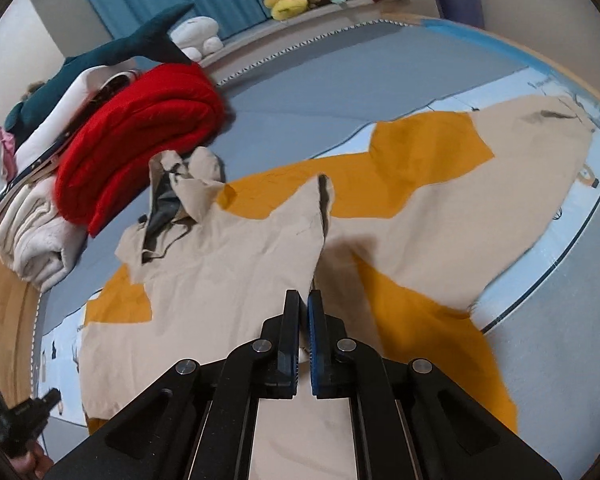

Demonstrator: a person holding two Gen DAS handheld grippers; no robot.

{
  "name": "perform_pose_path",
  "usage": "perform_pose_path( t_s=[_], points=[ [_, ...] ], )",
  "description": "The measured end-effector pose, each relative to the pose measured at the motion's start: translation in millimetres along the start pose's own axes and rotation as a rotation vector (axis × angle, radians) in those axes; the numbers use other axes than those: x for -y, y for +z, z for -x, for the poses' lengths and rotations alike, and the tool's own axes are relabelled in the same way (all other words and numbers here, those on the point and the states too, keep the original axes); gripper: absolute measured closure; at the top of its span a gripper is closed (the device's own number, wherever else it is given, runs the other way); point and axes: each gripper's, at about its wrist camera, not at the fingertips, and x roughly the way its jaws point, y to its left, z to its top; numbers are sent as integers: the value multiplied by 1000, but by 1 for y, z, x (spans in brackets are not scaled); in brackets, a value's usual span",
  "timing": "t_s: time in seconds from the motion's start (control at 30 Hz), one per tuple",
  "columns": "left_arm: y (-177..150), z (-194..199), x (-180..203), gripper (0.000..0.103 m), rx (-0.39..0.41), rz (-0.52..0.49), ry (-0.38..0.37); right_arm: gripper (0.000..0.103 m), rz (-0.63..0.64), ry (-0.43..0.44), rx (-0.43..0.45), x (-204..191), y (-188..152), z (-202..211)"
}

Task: Fold large clothes
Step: 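Reach the right tool to the other sleeve cuff and grasp it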

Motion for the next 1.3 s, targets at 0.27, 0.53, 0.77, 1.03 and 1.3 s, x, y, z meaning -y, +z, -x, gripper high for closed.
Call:
perform_pose_path(
  t_s=[0.27, 0.53, 0.77, 1.03, 1.3],
  points=[
    [-13, -30, 3, 93, -108, -36, 43, 99, 36, -33, 20, 13, 11, -8],
    [-14, -30, 5, 91, -84, -79, 157, 91, -50, -150, -4, 48, 16, -19],
    [-22, -56, 3, 90, -172, -68, 122, 84, -75, 8, -154, 47, -2, -55],
    [-24, -54, -3, 90, -202, -43, 185, 76, -71, -98, -293, 65, -27, -89],
    [-29, -28, 29, 90, -122, -163, 166, 76, -84, -151, -109, 61, 2, -45]
  ],
)
